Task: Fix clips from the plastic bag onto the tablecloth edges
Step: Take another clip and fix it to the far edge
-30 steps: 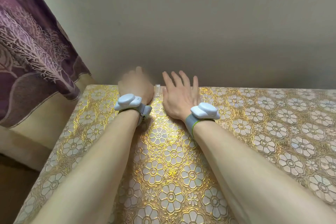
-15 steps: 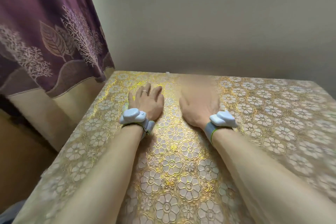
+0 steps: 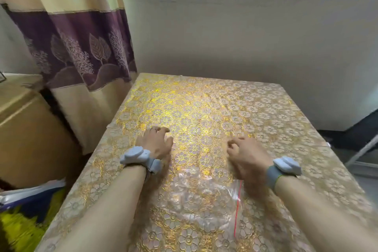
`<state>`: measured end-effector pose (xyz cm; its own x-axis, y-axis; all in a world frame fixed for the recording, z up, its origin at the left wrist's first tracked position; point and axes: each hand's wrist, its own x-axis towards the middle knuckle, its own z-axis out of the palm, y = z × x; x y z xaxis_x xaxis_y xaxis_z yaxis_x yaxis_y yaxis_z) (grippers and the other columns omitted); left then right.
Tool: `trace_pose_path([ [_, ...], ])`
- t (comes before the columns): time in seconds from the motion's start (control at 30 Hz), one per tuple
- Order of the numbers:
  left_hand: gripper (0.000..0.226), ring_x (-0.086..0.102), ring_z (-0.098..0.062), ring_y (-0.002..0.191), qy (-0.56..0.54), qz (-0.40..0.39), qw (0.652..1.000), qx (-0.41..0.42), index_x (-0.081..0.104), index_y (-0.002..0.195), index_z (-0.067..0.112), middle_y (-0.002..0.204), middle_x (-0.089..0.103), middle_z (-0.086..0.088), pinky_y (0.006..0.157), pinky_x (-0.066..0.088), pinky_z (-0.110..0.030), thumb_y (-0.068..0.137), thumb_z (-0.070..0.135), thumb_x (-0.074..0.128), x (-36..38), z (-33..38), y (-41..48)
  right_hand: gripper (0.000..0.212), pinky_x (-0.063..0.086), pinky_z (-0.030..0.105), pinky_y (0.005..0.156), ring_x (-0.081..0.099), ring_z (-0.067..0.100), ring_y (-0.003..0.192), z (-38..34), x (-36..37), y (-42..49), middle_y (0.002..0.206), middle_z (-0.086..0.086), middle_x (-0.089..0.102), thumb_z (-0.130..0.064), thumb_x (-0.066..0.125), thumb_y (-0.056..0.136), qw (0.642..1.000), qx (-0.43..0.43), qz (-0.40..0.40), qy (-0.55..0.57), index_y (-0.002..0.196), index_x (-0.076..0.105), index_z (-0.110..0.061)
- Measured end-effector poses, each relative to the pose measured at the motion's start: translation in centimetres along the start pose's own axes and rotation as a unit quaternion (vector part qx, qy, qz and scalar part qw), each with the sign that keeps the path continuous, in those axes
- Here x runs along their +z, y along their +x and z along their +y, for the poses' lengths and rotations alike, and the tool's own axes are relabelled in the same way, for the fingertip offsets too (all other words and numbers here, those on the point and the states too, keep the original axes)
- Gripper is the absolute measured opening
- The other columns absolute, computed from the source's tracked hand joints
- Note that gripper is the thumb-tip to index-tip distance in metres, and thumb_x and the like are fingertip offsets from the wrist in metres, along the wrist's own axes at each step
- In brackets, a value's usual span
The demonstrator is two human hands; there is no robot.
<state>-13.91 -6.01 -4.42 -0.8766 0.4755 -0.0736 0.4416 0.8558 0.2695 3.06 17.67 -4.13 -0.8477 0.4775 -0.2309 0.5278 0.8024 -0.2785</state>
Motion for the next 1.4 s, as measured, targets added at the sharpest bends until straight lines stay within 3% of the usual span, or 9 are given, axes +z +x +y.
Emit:
trace_pose_path([
  [0.17, 0.049, 0.050, -0.031, 0.122, -0.048, -0.019, 0.999, 0.018, 0.045, 0.136, 0.032, 0.140, 0.049, -0.011, 0.100, 0.042, -0.046, 0.092, 0.052, 0.039, -1.4, -0.8, -5.1, 0.042, 0.052, 0.045, 0.098, 0.062, 0.020, 0.112, 1.5, 0.4, -7.4, 0.126, 0.001, 0.064, -0.046, 0.053, 0.095, 0.994, 0.008, 0.020, 0.106, 0.129, 0.059, -0.021],
  [0.33, 0.052, 0.049, -0.030, 0.124, -0.133, -0.032, 0.990, 0.028, 0.049, 0.132, 0.030, 0.138, 0.051, -0.008, 0.101, 0.043, -0.049, 0.089, 0.057, 0.041, 0.7, -0.1, -9.3, 0.017, 0.053, 0.024, 0.075, 0.062, 0.010, 0.085, 1.2, 2.5, -12.8, 0.094, -0.005, 0.063, -0.033, 0.064, 0.094, 0.978, 0.008, 0.084, 0.193, 0.101, 0.060, -0.018],
  [0.5, 0.060, 0.050, -0.028, 0.122, -0.190, -0.016, 0.981, -0.021, 0.054, 0.127, 0.026, 0.130, 0.058, -0.008, 0.100, 0.044, -0.049, 0.084, 0.063, 0.032, 3.8, 0.7, -12.8, 0.012, 0.055, 0.024, 0.079, 0.064, 0.005, 0.080, -1.1, 3.8, -15.1, 0.082, -0.014, 0.065, -0.033, 0.074, 0.088, 0.964, -0.043, 0.092, 0.246, 0.081, 0.064, -0.029],
  [0.7, 0.031, 0.055, -0.021, 0.108, -0.166, 0.129, 0.977, -0.024, 0.060, 0.117, 0.020, 0.123, 0.057, -0.002, 0.092, 0.050, -0.044, 0.096, 0.037, 0.045, 5.8, 0.7, -16.4, 0.013, 0.055, 0.027, 0.083, 0.064, -0.004, 0.080, -3.3, 4.9, -14.7, 0.083, -0.018, 0.068, -0.030, 0.080, 0.081, 0.954, -0.060, 0.058, 0.288, 0.092, 0.075, -0.025],
  [0.93, 0.029, 0.054, -0.021, 0.109, -0.138, 0.166, 0.977, -0.006, 0.061, 0.116, 0.019, 0.121, 0.059, -0.002, 0.092, 0.048, -0.039, 0.097, 0.034, 0.045, 6.2, 0.6, -16.9, 0.023, 0.047, 0.025, 0.086, 0.064, 0.003, 0.085, -5.1, 5.2, -13.2, 0.088, -0.013, 0.071, -0.035, 0.075, 0.087, 0.959, -0.117, -0.056, 0.251, 0.108, 0.072, -0.026],
  [1.07, 0.025, 0.051, -0.021, 0.115, -0.138, 0.176, 0.975, -0.004, 0.064, 0.111, 0.023, 0.123, 0.059, 0.000, 0.093, 0.047, -0.039, 0.096, 0.034, 0.048, 6.4, 0.4, -17.0, 0.040, 0.043, 0.014, 0.067, 0.062, 0.007, 0.075, -6.1, 5.4, -12.0, 0.089, 0.001, 0.076, -0.017, 0.062, 0.092, 0.961, -0.177, -0.097, 0.187, 0.128, 0.060, -0.033],
  [1.13, 0.026, 0.051, -0.020, 0.116, -0.137, 0.181, 0.974, -0.004, 0.066, 0.111, 0.024, 0.124, 0.058, 0.001, 0.093, 0.047, -0.039, 0.095, 0.035, 0.049, 6.6, 0.4, -16.9, 0.046, 0.043, 0.011, 0.063, 0.067, 0.017, 0.080, -6.7, 5.6, -11.4, 0.090, 0.006, 0.076, -0.015, 0.060, 0.093, 0.963, -0.195, -0.094, 0.158, 0.134, 0.055, -0.033],
  [1.27, 0.027, 0.051, -0.019, 0.114, -0.141, 0.179, 0.974, 0.003, 0.067, 0.111, 0.024, 0.124, 0.059, 0.002, 0.094, 0.046, -0.038, 0.096, 0.037, 0.049, 6.7, 0.2, -16.8, 0.043, 0.055, 0.036, 0.081, 0.070, 0.024, 0.084, -7.5, 6.5, -10.5, 0.081, 0.003, 0.075, -0.043, 0.059, 0.095, 0.968, -0.148, -0.070, 0.190, 0.137, 0.049, -0.039],
  [1.4, 0.028, 0.051, -0.019, 0.115, -0.146, 0.175, 0.974, 0.000, 0.067, 0.113, 0.023, 0.125, 0.059, 0.002, 0.095, 0.045, -0.037, 0.097, 0.038, 0.049, 6.3, 0.1, -16.8, 0.026, 0.051, 0.029, 0.069, 0.067, 0.015, 0.072, -7.9, 7.2, -9.6, 0.069, -0.008, 0.064, -0.057, 0.056, 0.089, 0.980, -0.107, -0.025, 0.165, 0.113, 0.060, -0.048],
])
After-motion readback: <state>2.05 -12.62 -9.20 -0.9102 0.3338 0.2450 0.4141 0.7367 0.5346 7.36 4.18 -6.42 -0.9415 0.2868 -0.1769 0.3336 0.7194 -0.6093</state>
